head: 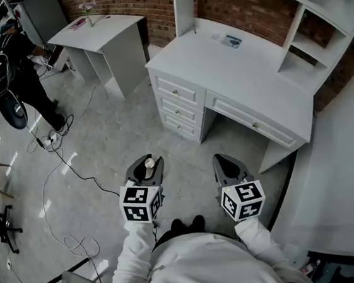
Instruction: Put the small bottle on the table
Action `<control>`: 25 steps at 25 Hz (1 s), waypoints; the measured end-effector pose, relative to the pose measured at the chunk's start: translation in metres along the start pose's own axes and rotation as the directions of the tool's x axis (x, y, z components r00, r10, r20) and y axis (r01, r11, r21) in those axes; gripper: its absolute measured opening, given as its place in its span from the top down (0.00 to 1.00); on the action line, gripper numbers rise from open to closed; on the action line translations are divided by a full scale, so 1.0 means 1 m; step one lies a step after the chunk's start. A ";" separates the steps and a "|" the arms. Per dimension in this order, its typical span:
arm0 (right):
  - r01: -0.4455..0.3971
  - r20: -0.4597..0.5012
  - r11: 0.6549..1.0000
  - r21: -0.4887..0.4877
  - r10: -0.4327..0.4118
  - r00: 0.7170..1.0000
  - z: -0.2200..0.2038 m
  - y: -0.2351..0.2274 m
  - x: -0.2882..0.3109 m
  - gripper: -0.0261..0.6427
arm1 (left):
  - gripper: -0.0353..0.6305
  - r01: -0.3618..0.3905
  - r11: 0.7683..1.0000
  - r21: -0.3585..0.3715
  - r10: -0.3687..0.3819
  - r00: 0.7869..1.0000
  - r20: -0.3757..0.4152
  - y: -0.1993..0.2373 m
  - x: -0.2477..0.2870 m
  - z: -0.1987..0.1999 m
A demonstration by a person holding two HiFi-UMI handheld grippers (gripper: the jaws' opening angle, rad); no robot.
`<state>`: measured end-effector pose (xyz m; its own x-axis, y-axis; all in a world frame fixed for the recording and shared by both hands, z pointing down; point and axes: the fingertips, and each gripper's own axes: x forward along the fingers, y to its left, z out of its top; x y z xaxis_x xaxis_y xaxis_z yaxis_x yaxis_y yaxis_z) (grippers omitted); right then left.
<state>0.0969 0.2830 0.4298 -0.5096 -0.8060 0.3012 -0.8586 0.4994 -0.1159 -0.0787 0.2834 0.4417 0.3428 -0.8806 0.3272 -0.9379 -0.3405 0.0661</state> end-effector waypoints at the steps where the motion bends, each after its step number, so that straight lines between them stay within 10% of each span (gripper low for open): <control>1: 0.000 0.001 1.000 0.000 0.000 1.000 0.000 0.001 -0.002 0.92 | 0.74 0.000 1.000 0.002 0.000 1.000 0.001 0.000 -0.002 0.001; 25: -0.013 0.016 1.000 -0.004 0.013 1.000 0.017 -0.033 0.030 0.92 | 0.74 -0.034 0.999 0.001 0.034 0.999 0.003 0.017 0.041 0.019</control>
<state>0.1089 0.2365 0.4266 -0.5218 -0.8044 0.2840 -0.8515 0.5112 -0.1164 -0.0799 0.2355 0.4379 0.3104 -0.8927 0.3267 -0.9491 -0.3102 0.0541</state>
